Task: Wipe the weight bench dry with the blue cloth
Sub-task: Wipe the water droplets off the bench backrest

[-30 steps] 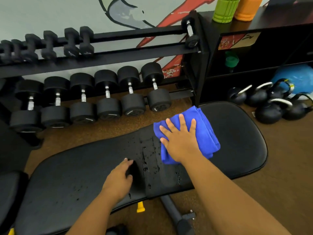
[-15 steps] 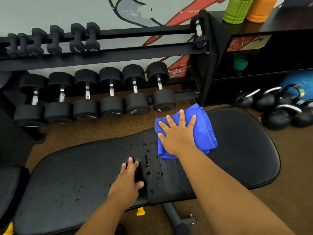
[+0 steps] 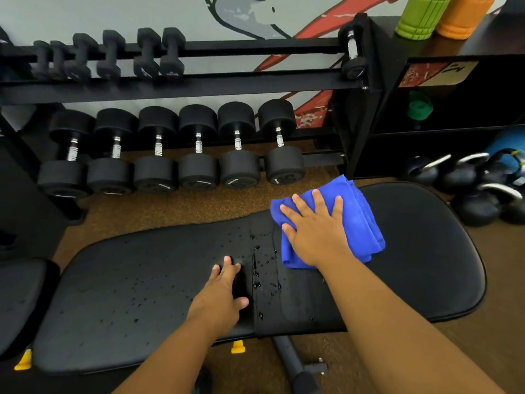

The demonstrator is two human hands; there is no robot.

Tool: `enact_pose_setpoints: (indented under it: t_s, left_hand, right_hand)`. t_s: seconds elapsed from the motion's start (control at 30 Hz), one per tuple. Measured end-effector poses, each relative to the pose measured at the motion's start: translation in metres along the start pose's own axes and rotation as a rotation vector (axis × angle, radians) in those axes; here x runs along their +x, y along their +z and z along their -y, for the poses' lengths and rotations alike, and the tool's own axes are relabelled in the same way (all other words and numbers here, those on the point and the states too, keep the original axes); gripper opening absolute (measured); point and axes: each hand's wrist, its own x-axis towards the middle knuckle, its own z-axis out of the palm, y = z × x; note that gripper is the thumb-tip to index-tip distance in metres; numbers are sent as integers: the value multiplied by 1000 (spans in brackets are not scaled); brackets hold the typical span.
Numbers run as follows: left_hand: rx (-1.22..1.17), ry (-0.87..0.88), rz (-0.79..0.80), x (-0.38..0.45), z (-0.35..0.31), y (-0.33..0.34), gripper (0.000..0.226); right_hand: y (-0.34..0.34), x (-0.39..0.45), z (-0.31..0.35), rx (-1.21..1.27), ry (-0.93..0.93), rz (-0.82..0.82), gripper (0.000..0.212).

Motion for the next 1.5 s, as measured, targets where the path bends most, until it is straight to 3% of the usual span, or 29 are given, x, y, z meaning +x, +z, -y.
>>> enact_pose_setpoints:
  t_s: [0.17,0.4,0.57,0.83,1.1,1.3,1.5]
  left_hand:
    - [-17,9,3,-1,3,1,78]
    - [-36,-3,-5,0,3,1,81]
    - [-13,0,17,2,3,0,80]
    - [35,13,20,-1,-1,-4,77]
    - [47,25,20,3,3,1,75]
    - [53,34,25,6,5,2,76]
    - [37,8,19,5,6,1,77]
  right_hand:
    - [1,2,3,-38,-8,39,55]
    - [29,-114,23,115,-15,-38,56]
    - [11,-68,13,85,75,-3,59]
    - [-4,8,-5,18,18,31,54]
    - [1,-21,-17,-23,-148,6,54]
    - [3,-12,-3,-33,12,-8,63]
    - [16,-83,12,-52,-122,19,52]
